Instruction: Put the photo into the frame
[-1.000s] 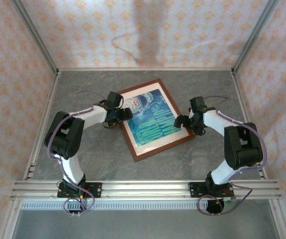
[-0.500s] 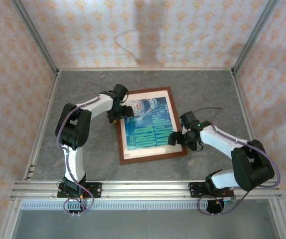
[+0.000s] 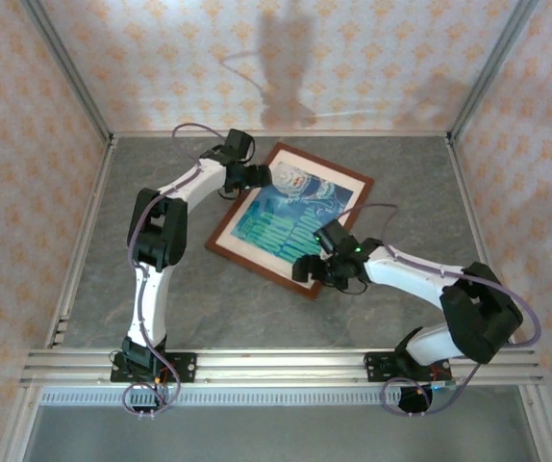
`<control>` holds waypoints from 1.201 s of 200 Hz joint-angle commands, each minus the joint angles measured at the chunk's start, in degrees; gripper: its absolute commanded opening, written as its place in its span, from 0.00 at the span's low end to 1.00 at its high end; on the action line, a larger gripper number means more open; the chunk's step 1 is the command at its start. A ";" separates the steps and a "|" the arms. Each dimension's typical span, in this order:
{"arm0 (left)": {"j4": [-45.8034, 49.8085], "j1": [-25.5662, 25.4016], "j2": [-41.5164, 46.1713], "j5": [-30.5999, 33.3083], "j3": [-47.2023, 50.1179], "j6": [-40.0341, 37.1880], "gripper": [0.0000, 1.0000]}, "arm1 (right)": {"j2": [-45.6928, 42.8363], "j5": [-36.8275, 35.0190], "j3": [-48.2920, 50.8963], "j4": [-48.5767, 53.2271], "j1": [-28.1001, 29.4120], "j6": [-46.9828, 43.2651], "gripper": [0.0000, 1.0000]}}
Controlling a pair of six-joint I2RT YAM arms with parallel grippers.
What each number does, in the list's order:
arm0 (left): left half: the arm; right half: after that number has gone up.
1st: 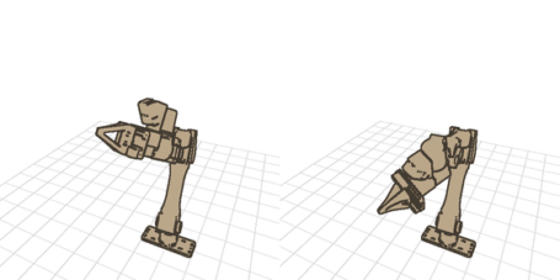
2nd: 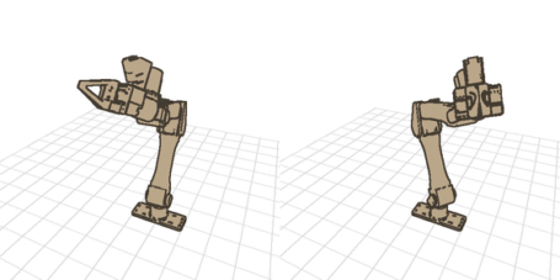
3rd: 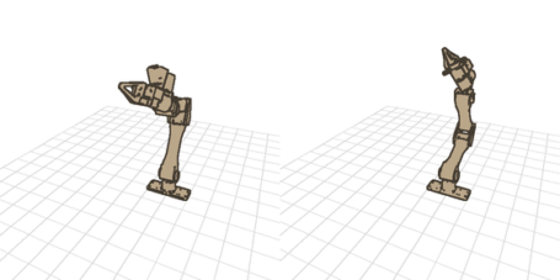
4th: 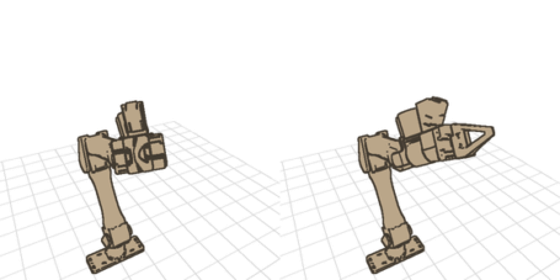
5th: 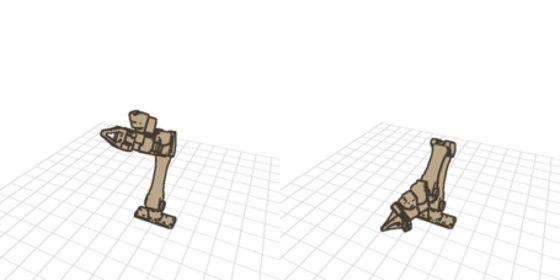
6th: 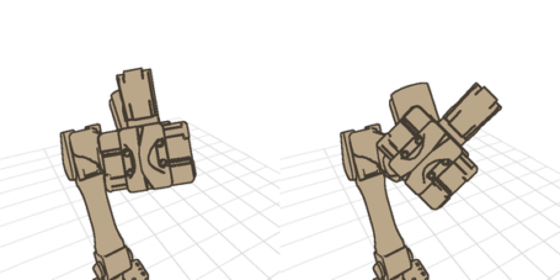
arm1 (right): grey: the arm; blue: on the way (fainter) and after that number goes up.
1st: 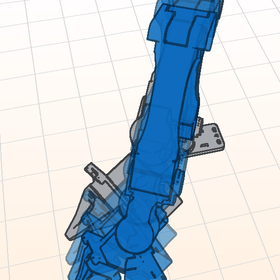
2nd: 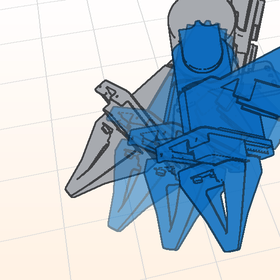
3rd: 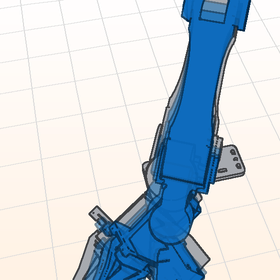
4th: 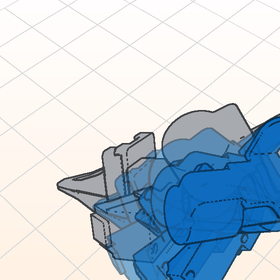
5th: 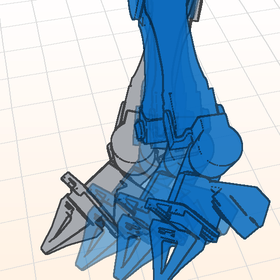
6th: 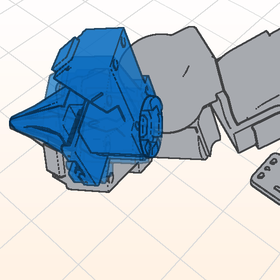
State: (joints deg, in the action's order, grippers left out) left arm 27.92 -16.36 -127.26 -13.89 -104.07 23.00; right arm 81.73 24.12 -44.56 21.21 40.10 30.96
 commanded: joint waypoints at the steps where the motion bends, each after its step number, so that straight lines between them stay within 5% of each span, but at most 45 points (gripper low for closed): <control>1: -2.15 3.45 3.76 5.06 0.09 -2.82 0.88 | 3.24 0.44 -3.63 -7.01 2.42 1.90 0.85; 33: -6.17 7.17 13.32 8.41 11.24 -1.39 0.89 | 9.21 1.55 -12.06 -3.98 5.68 -1.90 0.86; 54: -11.81 7.57 24.65 9.74 24.07 1.06 0.88 | 7.77 -6.54 -16.87 3.49 4.75 -9.42 0.89; 87: -20.06 6.87 39.14 7.40 43.12 9.95 0.87 | 8.88 -10.57 -22.46 5.27 -6.21 -16.51 0.94; 131: -19.05 -0.24 52.08 11.15 56.75 14.96 0.87 | 22.79 -16.64 -38.66 6.73 -19.87 -21.25 0.98; 175: -15.76 -7.02 57.89 13.90 63.69 18.65 0.87 | 37.97 -16.42 -55.78 11.18 -28.76 -23.09 0.99; 240: -16.92 -12.01 53.50 10.59 65.87 22.42 0.87 | 53.98 -16.86 -74.65 20.31 -33.78 -27.29 1.00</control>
State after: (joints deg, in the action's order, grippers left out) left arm 11.16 -27.99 -71.81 -3.07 -39.03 43.16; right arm 132.22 9.56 -113.62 35.16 6.76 7.03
